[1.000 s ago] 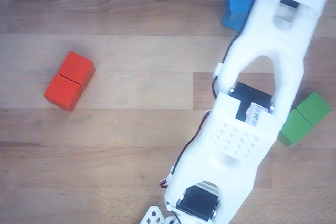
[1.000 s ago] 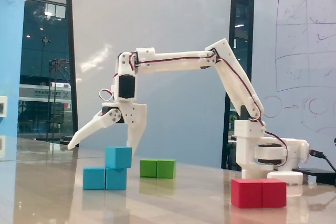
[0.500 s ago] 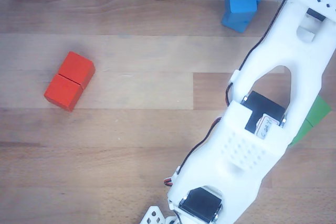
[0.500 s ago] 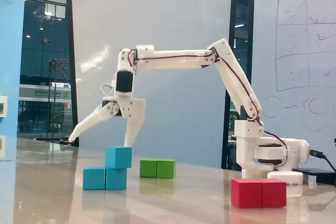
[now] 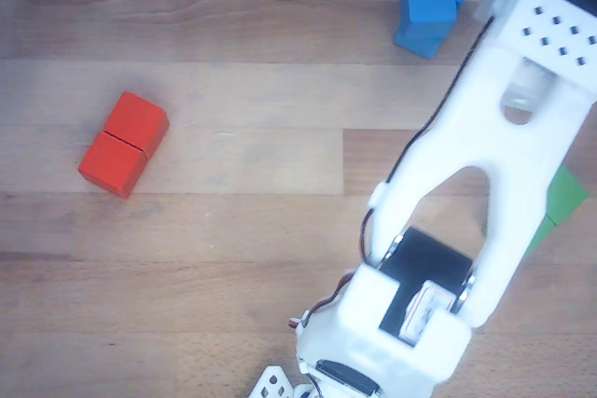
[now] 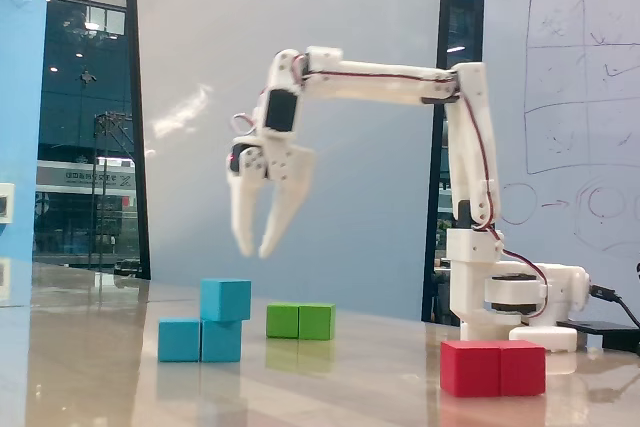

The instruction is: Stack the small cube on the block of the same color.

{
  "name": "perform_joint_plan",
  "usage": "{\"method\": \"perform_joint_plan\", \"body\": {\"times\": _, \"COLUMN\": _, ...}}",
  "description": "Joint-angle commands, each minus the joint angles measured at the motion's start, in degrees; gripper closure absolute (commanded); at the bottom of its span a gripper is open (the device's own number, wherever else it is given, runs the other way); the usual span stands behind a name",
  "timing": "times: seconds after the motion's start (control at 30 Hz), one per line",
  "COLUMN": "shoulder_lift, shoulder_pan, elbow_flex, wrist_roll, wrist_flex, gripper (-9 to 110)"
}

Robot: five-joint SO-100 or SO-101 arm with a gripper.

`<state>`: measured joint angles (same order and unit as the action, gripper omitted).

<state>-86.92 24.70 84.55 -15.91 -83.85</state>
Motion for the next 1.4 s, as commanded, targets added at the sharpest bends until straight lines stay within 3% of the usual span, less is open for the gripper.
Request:
{"method": "perform_joint_plan", "body": {"times": 0.0, "shoulder_lift": -14.9, "shoulder_pan": -5.6, "elbow_flex": 6.6, "wrist_roll": 0.5, "wrist_flex": 0.5, "gripper": 100}}
{"method": "perform_joint_plan", "body": {"times": 0.2, "shoulder_lift": -31.2, "shoulder_pan": -17.8, "elbow_flex": 23.4, "wrist_roll": 0.6, "wrist_flex": 1.8, "gripper": 100}}
{"method": "perform_joint_plan", "body": {"times": 0.33, "shoulder_lift": -44.2, "shoulder_pan": -23.4, "elbow_flex": 37.0, "wrist_roll": 0.6, "wrist_flex": 9.5, "gripper": 100}}
{"method": "perform_joint_plan", "body": {"times": 0.53, "shoulder_lift": -64.3, "shoulder_pan": -27.1, "elbow_flex": 60.5, "wrist_roll": 0.6, "wrist_flex": 21.1, "gripper": 101}}
{"method": "perform_joint_plan", "body": {"times": 0.73, "shoulder_lift": -83.3, "shoulder_pan": -27.3, "elbow_flex": 78.3, "wrist_roll": 0.6, "wrist_flex": 24.3, "gripper": 101}}
{"method": "perform_joint_plan", "body": {"times": 1.07, "shoulder_lift": -100.2, "shoulder_pan": -26.7, "elbow_flex": 89.3, "wrist_roll": 1.3, "wrist_flex": 24.3, "gripper": 101}}
{"method": "perform_joint_plan", "body": {"times": 1.37, "shoulder_lift": -102.7, "shoulder_pan": -26.8, "elbow_flex": 91.3, "wrist_roll": 14.6, "wrist_flex": 24.0, "gripper": 101}}
